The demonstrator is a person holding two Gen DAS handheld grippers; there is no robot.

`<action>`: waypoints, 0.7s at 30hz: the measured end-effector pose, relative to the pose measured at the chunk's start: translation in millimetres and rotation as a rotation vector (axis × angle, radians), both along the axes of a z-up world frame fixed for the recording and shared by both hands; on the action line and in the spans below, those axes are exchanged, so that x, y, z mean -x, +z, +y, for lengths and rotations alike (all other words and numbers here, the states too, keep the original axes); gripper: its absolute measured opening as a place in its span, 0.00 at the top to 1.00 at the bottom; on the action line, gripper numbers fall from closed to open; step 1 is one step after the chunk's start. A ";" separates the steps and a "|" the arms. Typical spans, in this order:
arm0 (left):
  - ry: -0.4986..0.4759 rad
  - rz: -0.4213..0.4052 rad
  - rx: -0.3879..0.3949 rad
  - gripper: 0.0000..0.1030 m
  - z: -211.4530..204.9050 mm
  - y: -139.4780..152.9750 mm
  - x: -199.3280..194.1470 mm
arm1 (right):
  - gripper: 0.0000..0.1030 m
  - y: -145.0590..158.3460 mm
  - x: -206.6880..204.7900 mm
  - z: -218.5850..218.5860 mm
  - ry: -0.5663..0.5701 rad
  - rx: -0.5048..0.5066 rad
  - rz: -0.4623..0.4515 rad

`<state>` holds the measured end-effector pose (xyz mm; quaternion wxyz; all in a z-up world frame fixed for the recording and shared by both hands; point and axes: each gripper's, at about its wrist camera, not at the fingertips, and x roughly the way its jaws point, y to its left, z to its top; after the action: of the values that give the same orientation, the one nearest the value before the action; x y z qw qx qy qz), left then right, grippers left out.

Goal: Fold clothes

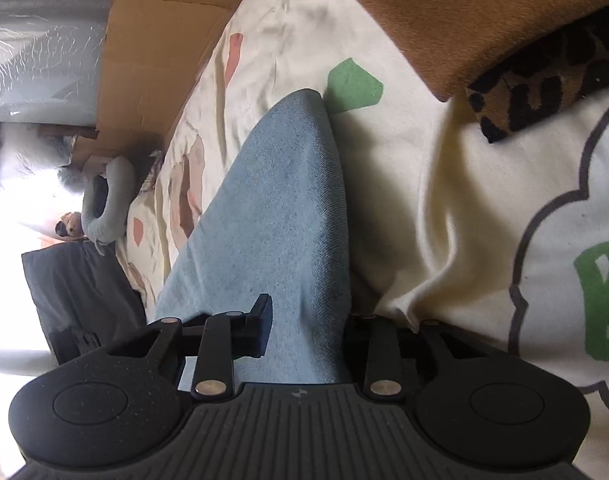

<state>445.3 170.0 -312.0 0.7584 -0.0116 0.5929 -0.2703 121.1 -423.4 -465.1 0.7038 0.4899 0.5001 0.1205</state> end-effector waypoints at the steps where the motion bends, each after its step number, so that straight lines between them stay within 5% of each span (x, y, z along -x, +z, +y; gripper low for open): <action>1: -0.001 -0.007 0.004 0.98 -4.1 -0.2 -4.7 | 0.69 -0.6 -0.4 0.0 0.000 -0.001 0.001; 12: 0.003 -0.017 0.051 0.98 -29.3 -1.9 -40.5 | 0.93 16.5 -2.7 6.7 0.051 0.042 -0.010; 21: 0.023 0.020 0.101 0.86 2.4 -4.5 -1.3 | 0.94 49.5 -5.2 23.1 0.080 0.132 -0.015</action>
<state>446.6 172.4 -316.5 0.7541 -0.0595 0.5857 -0.2911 126.3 -400.3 -415.5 0.7330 0.4210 0.5209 0.1191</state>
